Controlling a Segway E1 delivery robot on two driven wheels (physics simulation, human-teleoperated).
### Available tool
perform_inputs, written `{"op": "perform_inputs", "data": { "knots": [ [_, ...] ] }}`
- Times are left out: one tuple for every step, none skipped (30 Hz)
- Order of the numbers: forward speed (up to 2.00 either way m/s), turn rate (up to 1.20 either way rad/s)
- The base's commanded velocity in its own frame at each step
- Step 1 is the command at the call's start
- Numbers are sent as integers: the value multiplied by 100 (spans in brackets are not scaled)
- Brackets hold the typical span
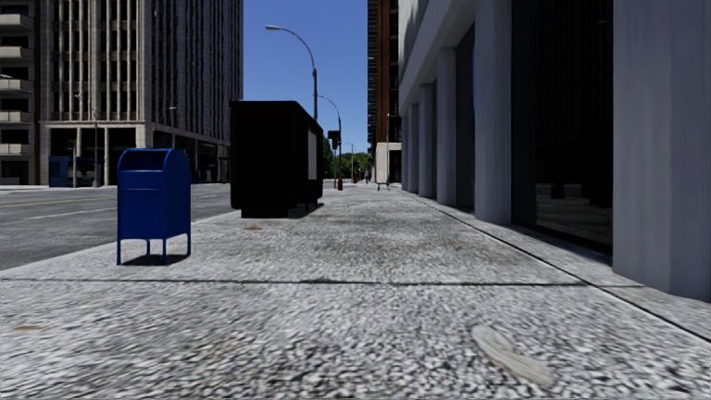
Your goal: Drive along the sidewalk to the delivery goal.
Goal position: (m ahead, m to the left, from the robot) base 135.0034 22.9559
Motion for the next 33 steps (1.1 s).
{"op": "perform_inputs", "data": {
  "knots": [
    [200,0],
    [200,0],
    [200,0],
    [200,0],
    [200,0],
    [200,0],
    [200,0],
    [200,0],
    [200,0],
    [200,0],
    [200,0],
    [200,0],
    [200,0],
    [200,0],
    [200,0],
    [200,0],
    [200,0],
    [200,0],
    [200,0],
    [200,0],
    [200,0],
    [200,0],
    [200,0],
    [200,0],
    [200,0],
    [200,0],
    [200,0],
    [200,0],
    [200,0],
    [200,0],
    [200,0],
    [200,0],
    [200,0]
  ]
}}
